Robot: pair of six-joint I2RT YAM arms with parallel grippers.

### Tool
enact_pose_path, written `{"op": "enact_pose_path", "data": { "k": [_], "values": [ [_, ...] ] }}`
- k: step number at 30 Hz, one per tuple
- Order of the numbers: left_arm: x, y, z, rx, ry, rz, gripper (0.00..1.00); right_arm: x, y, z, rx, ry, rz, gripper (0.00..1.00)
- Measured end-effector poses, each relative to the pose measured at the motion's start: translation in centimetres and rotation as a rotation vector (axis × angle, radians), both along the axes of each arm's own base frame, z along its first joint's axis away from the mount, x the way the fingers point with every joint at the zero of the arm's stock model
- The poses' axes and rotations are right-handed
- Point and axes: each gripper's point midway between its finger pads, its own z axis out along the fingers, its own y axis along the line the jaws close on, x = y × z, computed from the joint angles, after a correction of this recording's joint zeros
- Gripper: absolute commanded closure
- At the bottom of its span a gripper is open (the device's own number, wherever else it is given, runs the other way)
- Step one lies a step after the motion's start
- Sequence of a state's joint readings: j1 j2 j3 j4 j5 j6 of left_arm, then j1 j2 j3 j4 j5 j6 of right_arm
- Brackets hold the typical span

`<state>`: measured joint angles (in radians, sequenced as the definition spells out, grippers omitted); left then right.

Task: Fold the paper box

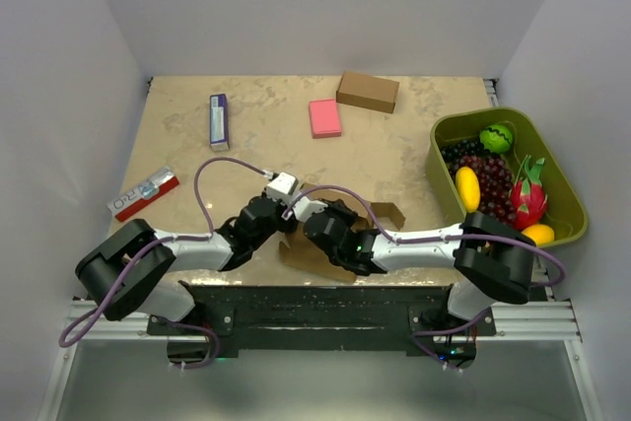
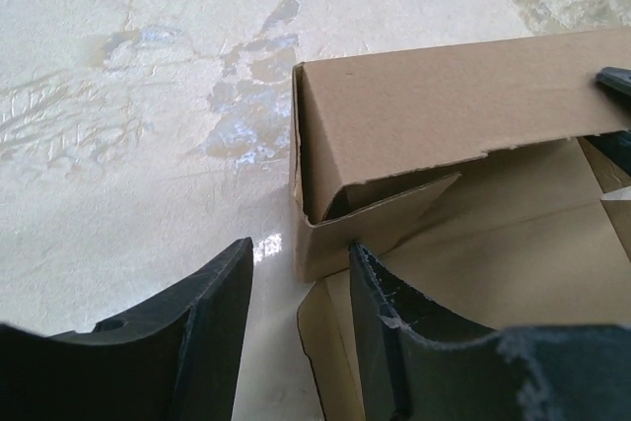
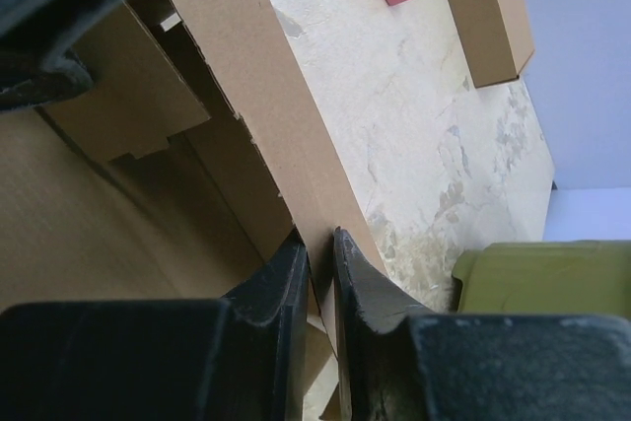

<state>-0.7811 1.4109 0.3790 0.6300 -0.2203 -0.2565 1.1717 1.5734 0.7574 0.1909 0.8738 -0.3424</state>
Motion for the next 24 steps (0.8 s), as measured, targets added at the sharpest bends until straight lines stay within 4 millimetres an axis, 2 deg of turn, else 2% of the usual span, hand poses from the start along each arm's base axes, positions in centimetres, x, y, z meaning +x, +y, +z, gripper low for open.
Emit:
{"op": "enact_pose_path", "data": {
  "k": [6, 14, 17, 19, 24],
  "values": [
    [-0.1, 0.2, -0.1, -0.003, -0.014, 0.003, 0.53, -0.3, 0.2, -0.3, -0.021, -0.012, -0.004, 0.97],
    [-0.4, -0.7, 0.0, -0.007, -0.081, -0.092, 0.55, -0.6, 0.3, -0.4, -0.030, -0.011, 0.001, 0.98],
    [-0.2, -0.9, 0.0, -0.013, -0.101, -0.106, 0.63, -0.6, 0.3, -0.4, -0.032, -0.010, 0.003, 0.97],
    [-0.1, -1.0, 0.0, -0.017, -0.113, -0.107, 0.72, -0.7, 0.3, -0.4, -0.033, -0.009, 0.004, 0.97],
    [0.1, -0.9, -0.1, -0.024, -0.135, -0.097, 0.83, -0.7, 0.3, -0.5, -0.035, -0.008, 0.006, 0.98]
  ]
}}
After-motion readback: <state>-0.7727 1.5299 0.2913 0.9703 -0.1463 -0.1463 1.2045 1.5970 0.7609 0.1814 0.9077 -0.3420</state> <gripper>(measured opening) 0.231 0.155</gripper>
